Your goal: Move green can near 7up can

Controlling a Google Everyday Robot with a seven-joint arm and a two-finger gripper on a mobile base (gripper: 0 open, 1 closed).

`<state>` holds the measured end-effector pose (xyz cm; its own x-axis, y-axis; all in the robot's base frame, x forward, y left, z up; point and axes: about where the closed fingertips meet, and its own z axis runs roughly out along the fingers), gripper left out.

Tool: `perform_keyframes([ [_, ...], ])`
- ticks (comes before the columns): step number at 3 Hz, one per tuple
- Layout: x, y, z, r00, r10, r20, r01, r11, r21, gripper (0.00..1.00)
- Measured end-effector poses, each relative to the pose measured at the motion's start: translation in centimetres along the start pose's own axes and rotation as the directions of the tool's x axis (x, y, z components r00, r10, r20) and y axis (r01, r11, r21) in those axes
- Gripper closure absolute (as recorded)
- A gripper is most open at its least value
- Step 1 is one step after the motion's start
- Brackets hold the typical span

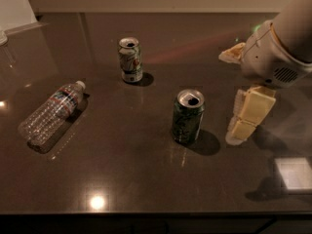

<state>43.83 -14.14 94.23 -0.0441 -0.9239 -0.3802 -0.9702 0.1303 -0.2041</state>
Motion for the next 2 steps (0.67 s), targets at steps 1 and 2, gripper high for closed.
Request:
perform_keyframes([
  [1, -2.3, 0.9, 3.1, 0.998, -0.022, 0.066, 0.024, 0.9988, -0.043, 0.00],
  [2, -3.9, 1.1, 5.3, 0.993, -0.014, 0.120, 0.023, 0.9970, -0.074, 0.00],
])
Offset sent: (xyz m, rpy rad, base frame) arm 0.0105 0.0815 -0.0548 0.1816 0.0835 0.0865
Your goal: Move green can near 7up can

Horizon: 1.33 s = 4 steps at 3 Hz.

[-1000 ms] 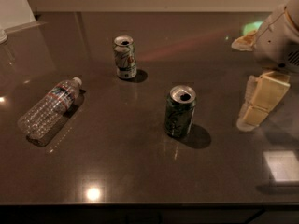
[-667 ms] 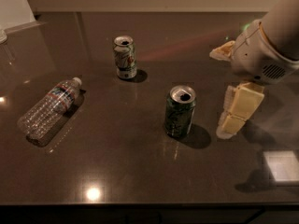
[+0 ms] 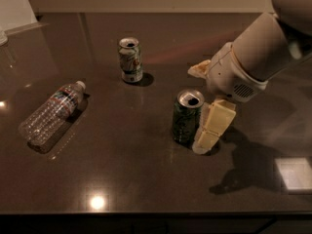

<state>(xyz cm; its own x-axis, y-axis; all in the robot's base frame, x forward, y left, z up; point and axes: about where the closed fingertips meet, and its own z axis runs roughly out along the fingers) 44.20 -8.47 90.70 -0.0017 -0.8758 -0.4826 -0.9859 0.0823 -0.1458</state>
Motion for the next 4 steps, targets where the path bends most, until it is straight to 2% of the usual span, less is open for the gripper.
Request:
perform_keyframes([
  [1, -1.0, -0.2, 1.3, 0.999, 0.012, 0.037, -0.012, 0.9998, -0.016, 0.19],
  [2, -1.4, -0.6, 1.5, 0.998, 0.024, 0.054, -0.024, 0.9996, -0.013, 0.42],
  [3, -2.2, -1.5, 1.3, 0.998, 0.022, 0.050, -0.022, 0.9998, -0.001, 0.65],
  [4, -4.5, -3.6, 1.1, 0.997, 0.032, 0.066, -0.033, 0.9994, 0.013, 0.88],
])
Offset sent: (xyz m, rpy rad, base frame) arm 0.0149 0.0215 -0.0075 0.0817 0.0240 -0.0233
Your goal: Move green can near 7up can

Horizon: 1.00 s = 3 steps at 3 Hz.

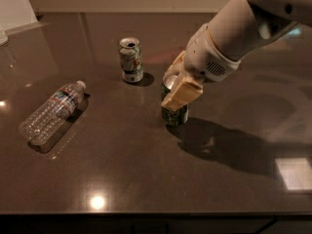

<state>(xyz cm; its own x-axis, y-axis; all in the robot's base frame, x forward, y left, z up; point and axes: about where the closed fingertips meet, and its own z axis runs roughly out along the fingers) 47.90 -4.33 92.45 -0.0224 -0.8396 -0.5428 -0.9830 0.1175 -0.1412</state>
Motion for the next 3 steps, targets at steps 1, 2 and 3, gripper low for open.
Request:
perform_keyframes([
  [1, -2.5, -2.7, 0.2, 0.999, 0.029, 0.020, -0.029, 0.9995, 0.012, 1.00],
  [2, -4.4, -5.7, 0.7, 0.997, 0.066, 0.037, -0.067, 0.9976, 0.020, 1.00],
  [3, -5.3, -8.4, 1.7, 0.993, 0.109, 0.043, -0.111, 0.9933, 0.033, 1.00],
])
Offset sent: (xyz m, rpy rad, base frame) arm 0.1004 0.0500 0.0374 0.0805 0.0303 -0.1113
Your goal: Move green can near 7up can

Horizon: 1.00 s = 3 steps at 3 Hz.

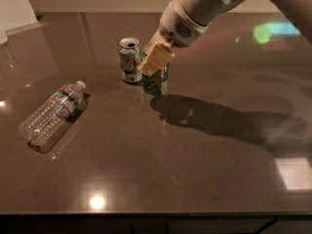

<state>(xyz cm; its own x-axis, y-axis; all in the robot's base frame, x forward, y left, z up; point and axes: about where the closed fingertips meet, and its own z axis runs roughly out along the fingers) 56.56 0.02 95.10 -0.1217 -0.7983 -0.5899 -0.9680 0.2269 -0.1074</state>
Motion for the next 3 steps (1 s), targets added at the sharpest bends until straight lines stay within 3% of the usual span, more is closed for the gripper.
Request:
perform_keyframes([
  [2, -0.7, -3.8, 2.1, 0.998, 0.061, 0.013, -0.061, 0.9980, 0.015, 1.00],
  [3, -0.8, -4.8, 3.2, 0.998, 0.061, 0.029, -0.062, 0.9980, 0.015, 0.82],
])
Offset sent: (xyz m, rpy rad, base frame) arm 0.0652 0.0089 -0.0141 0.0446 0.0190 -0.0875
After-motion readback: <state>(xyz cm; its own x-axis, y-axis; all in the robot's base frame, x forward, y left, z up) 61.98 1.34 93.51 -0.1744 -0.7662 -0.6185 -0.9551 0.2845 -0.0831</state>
